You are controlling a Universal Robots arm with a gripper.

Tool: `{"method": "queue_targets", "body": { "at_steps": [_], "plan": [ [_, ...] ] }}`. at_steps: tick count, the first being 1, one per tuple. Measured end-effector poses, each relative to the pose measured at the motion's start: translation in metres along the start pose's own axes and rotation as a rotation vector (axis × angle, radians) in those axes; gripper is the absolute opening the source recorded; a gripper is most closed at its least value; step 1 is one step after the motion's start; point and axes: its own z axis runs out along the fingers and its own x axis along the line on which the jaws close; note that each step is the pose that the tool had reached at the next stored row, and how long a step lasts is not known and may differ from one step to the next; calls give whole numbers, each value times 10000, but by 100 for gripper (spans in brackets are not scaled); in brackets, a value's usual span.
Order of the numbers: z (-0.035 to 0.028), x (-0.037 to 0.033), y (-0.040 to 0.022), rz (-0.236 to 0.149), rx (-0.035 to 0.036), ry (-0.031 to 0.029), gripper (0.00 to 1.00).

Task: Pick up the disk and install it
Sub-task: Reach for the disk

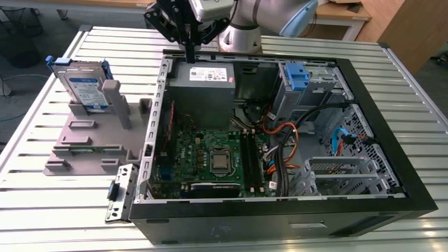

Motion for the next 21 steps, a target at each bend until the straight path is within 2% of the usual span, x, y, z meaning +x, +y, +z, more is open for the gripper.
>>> {"method": "queue_targets", "body": {
  "at_steps": [6, 21],
  "plan": [
    [-2, 128, -10, 0, 0, 1, 11],
    [-7, 580, -44, 0, 0, -2, 11]
  ]
}}
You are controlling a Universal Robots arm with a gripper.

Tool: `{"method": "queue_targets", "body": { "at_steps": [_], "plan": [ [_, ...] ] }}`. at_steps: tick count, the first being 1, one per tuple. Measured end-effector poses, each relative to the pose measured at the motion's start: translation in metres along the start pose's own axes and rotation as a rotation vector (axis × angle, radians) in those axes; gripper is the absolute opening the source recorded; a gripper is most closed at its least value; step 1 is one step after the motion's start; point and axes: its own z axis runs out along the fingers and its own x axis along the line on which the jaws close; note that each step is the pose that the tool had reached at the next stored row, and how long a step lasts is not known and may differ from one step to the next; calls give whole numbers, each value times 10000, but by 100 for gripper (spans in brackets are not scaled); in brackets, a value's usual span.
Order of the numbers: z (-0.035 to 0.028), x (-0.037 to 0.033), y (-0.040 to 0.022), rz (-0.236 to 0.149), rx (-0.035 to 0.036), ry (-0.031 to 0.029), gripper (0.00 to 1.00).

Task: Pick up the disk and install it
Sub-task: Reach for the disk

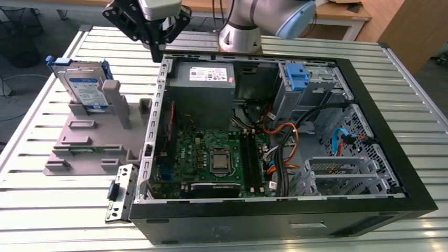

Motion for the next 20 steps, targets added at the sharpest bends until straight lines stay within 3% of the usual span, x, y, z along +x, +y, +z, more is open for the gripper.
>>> {"method": "queue_targets", "body": {
  "at_steps": [4, 20],
  "plan": [
    [-1, 93, -7, 0, -1, -2, 11],
    [-4, 182, -14, 0, 1, 0, 11]
  ]
}}
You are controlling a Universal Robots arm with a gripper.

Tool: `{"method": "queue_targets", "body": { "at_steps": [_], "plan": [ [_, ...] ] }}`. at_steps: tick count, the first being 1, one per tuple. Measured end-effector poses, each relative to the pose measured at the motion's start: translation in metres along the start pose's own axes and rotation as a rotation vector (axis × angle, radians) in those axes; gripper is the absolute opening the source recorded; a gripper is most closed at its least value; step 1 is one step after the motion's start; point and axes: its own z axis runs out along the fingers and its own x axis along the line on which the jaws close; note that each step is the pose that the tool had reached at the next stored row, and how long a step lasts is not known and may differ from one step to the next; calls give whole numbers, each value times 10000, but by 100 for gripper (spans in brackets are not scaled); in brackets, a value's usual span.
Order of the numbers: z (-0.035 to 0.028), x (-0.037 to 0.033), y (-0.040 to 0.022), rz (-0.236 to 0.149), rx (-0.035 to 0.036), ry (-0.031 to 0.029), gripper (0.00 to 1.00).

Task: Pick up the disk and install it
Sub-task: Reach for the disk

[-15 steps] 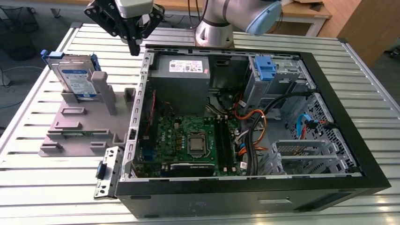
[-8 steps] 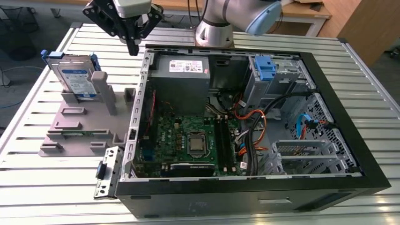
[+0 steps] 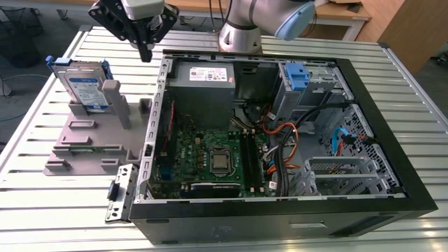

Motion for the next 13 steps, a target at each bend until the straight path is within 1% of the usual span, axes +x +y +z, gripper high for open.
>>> {"method": "queue_targets", "body": {
  "at_steps": [13],
  "plan": [
    [-3, 135, -10, 0, -1, -6, 11]
  ]
}}
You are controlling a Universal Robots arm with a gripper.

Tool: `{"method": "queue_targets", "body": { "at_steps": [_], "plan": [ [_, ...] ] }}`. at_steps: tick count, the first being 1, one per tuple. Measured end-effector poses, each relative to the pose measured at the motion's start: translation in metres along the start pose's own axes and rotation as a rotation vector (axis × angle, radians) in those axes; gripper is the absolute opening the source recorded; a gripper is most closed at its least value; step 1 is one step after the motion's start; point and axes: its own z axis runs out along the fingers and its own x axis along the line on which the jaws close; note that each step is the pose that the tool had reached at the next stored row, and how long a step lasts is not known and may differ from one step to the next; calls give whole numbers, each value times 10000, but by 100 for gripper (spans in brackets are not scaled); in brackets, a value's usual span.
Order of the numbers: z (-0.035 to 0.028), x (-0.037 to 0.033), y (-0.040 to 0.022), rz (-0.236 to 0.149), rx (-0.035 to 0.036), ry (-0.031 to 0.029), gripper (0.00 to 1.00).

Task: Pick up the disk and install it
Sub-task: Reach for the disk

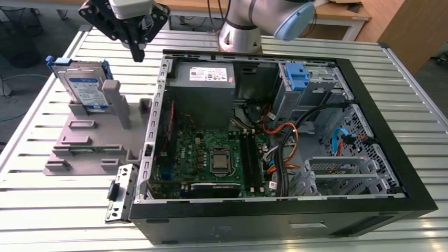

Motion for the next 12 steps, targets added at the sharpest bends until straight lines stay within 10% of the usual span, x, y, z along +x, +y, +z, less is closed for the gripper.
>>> {"method": "queue_targets", "body": {
  "at_steps": [12],
  "plan": [
    [-4, 129, -10, -2, 0, -9, 11]
  ]
}}
